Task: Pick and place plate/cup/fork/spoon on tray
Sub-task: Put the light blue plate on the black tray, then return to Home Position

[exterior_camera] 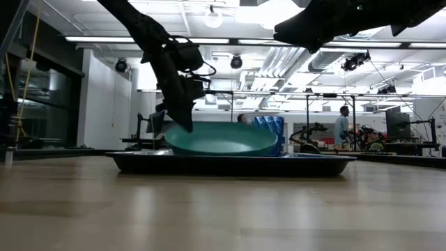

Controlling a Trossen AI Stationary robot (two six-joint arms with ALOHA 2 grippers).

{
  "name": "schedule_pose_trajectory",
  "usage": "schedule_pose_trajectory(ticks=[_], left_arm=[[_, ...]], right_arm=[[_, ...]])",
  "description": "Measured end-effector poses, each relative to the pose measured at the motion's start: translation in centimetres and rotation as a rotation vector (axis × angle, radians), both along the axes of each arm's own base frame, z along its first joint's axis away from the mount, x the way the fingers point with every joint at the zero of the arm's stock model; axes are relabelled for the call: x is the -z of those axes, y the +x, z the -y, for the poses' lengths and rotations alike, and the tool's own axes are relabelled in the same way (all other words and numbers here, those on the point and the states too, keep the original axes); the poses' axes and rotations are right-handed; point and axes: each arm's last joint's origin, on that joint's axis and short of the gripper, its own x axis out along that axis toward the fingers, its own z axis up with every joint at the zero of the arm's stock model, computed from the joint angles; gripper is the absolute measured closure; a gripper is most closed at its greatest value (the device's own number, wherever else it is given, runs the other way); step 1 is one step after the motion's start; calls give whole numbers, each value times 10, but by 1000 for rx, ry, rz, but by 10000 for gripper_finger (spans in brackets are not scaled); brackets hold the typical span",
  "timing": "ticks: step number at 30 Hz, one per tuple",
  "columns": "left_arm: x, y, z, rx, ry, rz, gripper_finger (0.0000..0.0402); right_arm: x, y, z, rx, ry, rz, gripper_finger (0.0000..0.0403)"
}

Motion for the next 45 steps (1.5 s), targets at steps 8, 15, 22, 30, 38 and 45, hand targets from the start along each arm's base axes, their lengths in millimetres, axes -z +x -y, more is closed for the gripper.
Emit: schedule_pose_trajectory(ticks=[8, 15, 22, 30, 38, 45], left_arm=[[0, -2, -2, -23, 31, -26, 343], [0, -2, -3, -2, 56, -45, 293], [-32, -6, -17, 4, 114, -28, 229], [-125, -33, -14, -24, 209, 351, 205], [-140, -74, 58, 166, 377, 755, 237], [-76, -105, 123, 306, 348, 982, 339]], right_arm=[[0, 0, 0, 1, 5, 1, 233], [0, 0, 0, 1, 8, 1, 233], [0, 0, 0, 1, 8, 1, 233], [3, 0, 0, 1, 9, -31, 233], [5, -1, 0, 1, 10, -43, 233], [3, 0, 0, 2, 9, -28, 233]])
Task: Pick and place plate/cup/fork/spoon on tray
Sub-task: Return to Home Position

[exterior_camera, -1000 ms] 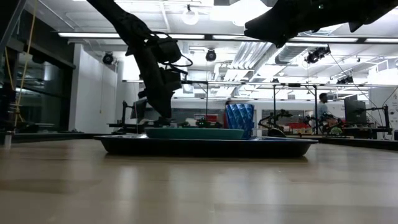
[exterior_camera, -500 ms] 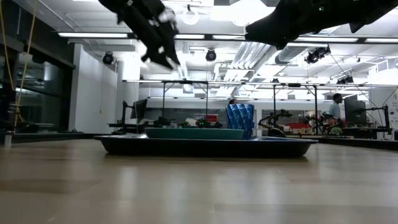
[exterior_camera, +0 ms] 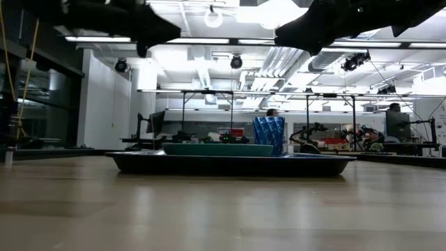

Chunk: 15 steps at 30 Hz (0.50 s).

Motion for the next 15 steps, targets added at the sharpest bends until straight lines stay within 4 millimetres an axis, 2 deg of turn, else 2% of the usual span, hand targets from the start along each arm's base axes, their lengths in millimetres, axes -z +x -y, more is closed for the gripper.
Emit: schedule_pose_trajectory(ticks=[2, 4, 9, 15], left_arm=[[17, -5, 14, 59, -2, 0, 378], [30, -9, 26, 108, 6, -19, 394], [44, -24, 41, 158, 12, -14, 397], [62, -45, 55, 120, -6, 22, 401]], right_arm=[[-1, 0, 0, 0, 0, 7, 233], [-1, 0, 0, 0, 0, 9, 233], [0, 0, 0, 3, 18, 0, 233], [0, 0, 0, 9, 60, 7, 233]])
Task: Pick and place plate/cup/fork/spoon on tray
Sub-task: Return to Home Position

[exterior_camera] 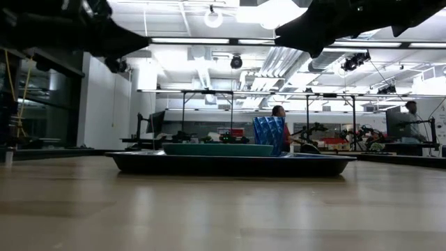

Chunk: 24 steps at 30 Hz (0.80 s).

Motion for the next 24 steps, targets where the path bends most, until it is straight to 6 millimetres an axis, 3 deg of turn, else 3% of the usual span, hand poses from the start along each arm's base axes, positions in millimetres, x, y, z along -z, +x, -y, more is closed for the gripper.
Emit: schedule_pose_trajectory(ticks=[12, 19, 24], left_arm=[[14, -18, 27, 79, 30, -58, 401], [11, -24, 35, 133, 96, -36, 401], [28, -32, 33, 115, 102, 28, 401]], right_arm=[[1, -2, 0, -1, 3, -18, 233], [-8, -16, -1, 3, 52, -10, 233], [-13, -30, -1, 8, 89, -24, 233]])
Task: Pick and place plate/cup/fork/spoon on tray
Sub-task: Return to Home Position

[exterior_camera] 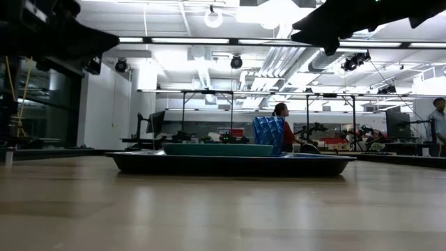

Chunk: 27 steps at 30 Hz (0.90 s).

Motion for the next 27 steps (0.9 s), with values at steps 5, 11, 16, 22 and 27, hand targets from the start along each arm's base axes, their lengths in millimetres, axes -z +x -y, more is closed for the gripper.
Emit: schedule_pose_trajectory(ticks=[5, 11, 16, 22, 27], left_arm=[[11, -6, -2, -8, -15, 8, 401], [12, -9, -2, -5, -22, 7, 401], [12, -9, -2, -5, -9, 3, 401], [15, -9, -2, -5, -5, -21, 401], [15, -9, -2, -5, -5, -20, 401]], right_arm=[[-4, -10, -3, -18, -12, -6, 233], [-5, -23, -6, -29, -19, -32, 235], [-9, -36, -6, -28, -11, -37, 267], [-15, -57, -6, -3, -13, -1, 372], [15, -72, -9, -67, 30, 73, 386]])
